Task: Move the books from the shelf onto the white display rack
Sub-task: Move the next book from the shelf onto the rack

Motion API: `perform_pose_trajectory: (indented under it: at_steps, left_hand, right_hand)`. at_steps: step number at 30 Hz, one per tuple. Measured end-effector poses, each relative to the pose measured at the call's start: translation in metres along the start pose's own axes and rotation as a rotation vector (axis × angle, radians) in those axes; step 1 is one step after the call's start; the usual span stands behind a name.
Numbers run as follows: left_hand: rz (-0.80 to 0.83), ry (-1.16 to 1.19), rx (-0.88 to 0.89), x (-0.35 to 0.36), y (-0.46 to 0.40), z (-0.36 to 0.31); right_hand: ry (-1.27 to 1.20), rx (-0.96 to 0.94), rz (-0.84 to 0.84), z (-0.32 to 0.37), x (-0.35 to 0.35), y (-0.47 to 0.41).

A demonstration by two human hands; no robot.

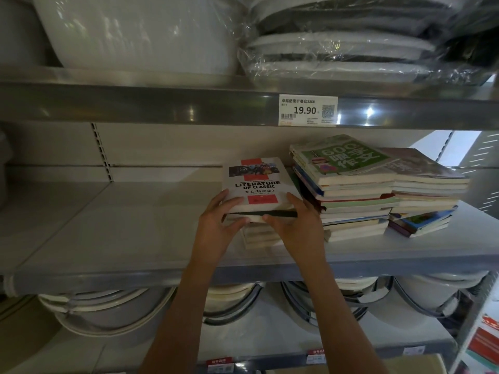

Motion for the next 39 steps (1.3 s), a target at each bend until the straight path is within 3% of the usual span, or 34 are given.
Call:
perform_pose_trajectory:
  at_steps: [10, 14, 20, 24, 32, 39]
  left_hand:
    - [-0.164, 0.152, -0.12, -0.01, 0.021, -0.028]
    - [-0.092, 0.111, -0.232, -0.007, 0.004, -0.029]
    - [0.038, 0.172, -0.398, -0.006, -0.004, -0.017]
    - [0.089, 0.055, -0.311, -0.003, 0.005, -0.03]
    - [0.104, 0.082, -0.226, -0.014, 0.064, -0.036]
    - [0.126, 0.105, -0.165, -0.009, 0.072, -0.034]
  right_hand:
    - [-0.125, 0.047, -0.08, 0.0, -0.012, 0.051]
    - [-0.166, 0.097, -0.049, 0.007, -0.018, 0.036]
    - [0.0, 0.13, 0.043, 0.016, -0.02, 0.015]
    - [-0.097, 0.155, 0.067, 0.017, -0.022, 0.03]
    - [-0.206, 0.187, 0.111, -0.008, -0.019, 0.075]
    - [-0.103, 0.06, 0.123, -0.009, -0.015, 0.084]
Point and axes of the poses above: each hand's wrist, its own y-axis away from the middle knuckle, its own x-axis out of the palm, z = x × y, the point moved 3 cm from there along -y, towards the middle knuckle, and after that the axes turned 8 degrees about x, right-handed, at the moved point
